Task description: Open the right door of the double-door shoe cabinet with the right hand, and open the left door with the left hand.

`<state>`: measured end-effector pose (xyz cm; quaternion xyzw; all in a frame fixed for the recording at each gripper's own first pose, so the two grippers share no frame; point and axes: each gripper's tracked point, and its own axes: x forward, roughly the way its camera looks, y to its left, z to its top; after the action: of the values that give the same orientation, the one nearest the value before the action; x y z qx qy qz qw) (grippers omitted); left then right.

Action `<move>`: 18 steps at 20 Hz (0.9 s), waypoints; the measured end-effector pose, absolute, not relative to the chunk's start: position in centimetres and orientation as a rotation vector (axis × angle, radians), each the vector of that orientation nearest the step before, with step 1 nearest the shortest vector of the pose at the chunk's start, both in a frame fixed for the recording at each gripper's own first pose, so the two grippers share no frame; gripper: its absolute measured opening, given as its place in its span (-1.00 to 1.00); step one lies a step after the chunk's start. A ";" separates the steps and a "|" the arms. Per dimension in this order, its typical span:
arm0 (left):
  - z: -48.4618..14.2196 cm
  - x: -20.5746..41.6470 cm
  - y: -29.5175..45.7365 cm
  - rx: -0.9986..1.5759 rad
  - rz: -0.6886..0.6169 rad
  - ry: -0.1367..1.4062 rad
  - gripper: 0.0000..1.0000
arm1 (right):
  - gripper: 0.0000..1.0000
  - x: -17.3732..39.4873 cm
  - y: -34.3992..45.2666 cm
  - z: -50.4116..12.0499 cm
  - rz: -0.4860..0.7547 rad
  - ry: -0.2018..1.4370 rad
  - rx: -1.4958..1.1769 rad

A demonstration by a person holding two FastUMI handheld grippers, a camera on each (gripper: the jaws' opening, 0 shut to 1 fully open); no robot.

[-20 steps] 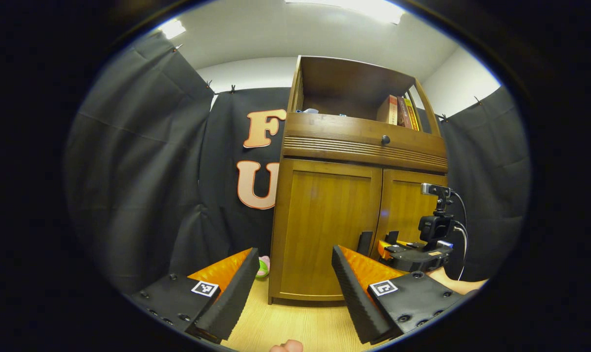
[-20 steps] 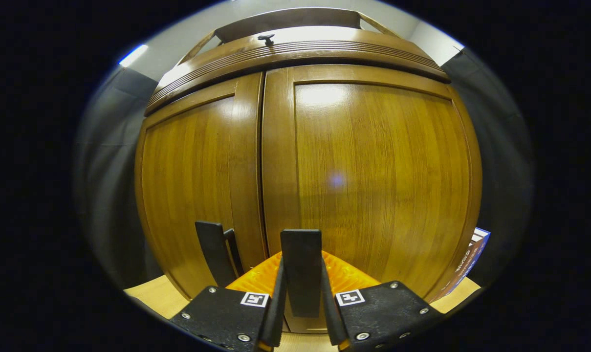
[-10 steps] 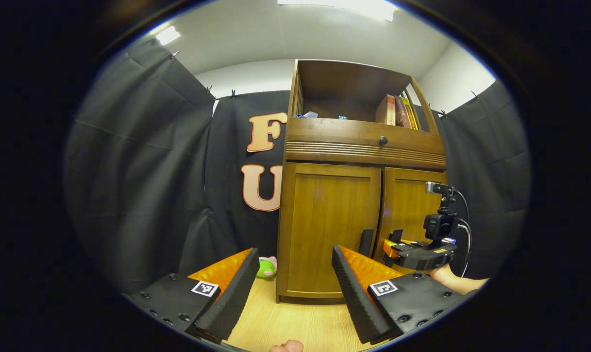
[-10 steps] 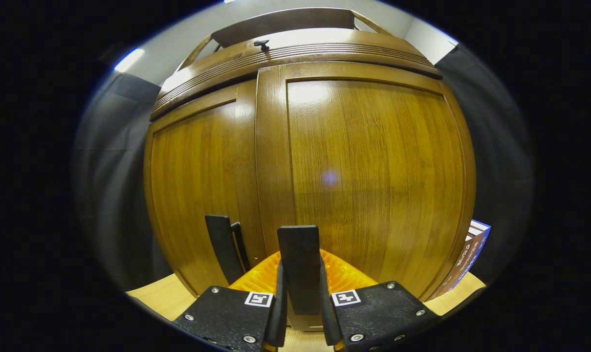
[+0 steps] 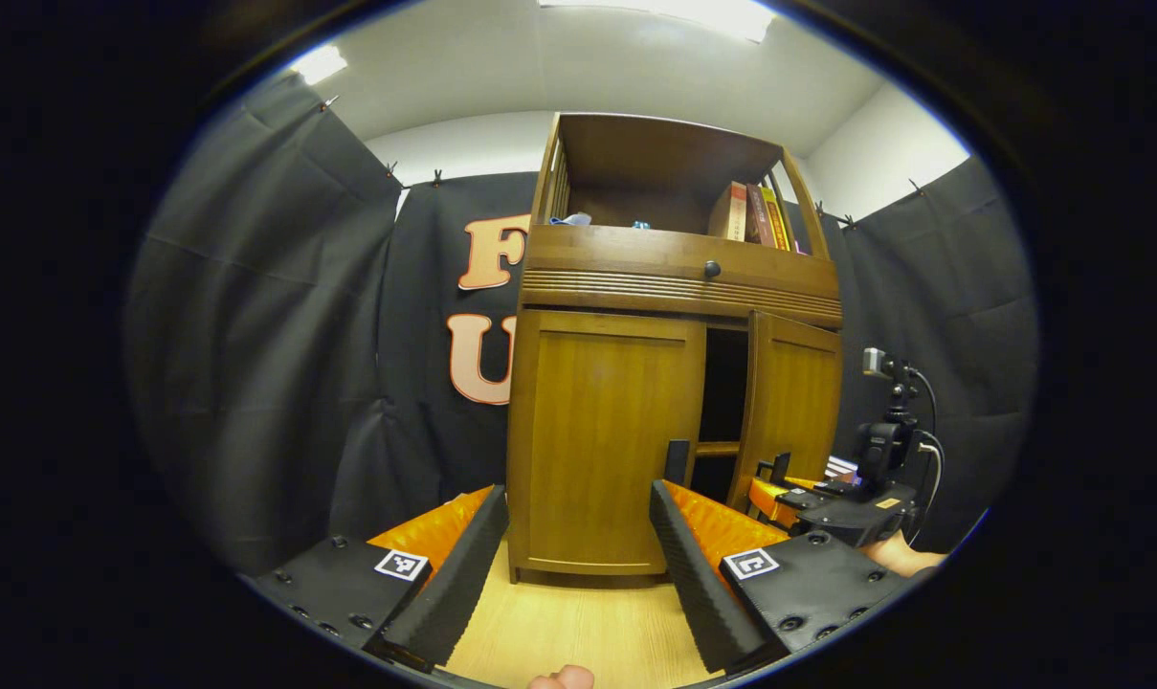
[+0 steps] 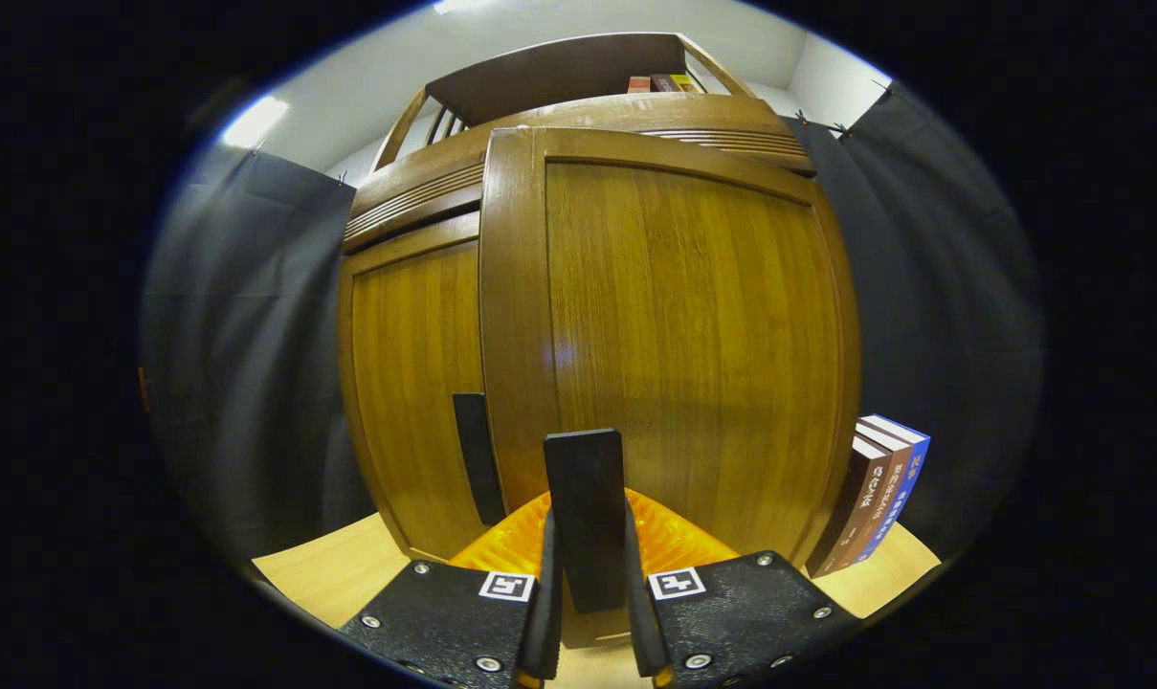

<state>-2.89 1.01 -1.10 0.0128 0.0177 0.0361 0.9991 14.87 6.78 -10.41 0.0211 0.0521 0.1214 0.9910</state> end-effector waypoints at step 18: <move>-2.6 -2.4 -6.2 0.004 -0.001 0.031 0.96 | -0.44 6.5 -3.0 -9.8 0.229 0.145 -0.026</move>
<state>-2.43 -6.16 -2.62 0.0019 0.0154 -0.0007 0.9999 6.53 -2.96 -9.75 -0.0132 0.0723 0.1142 0.9907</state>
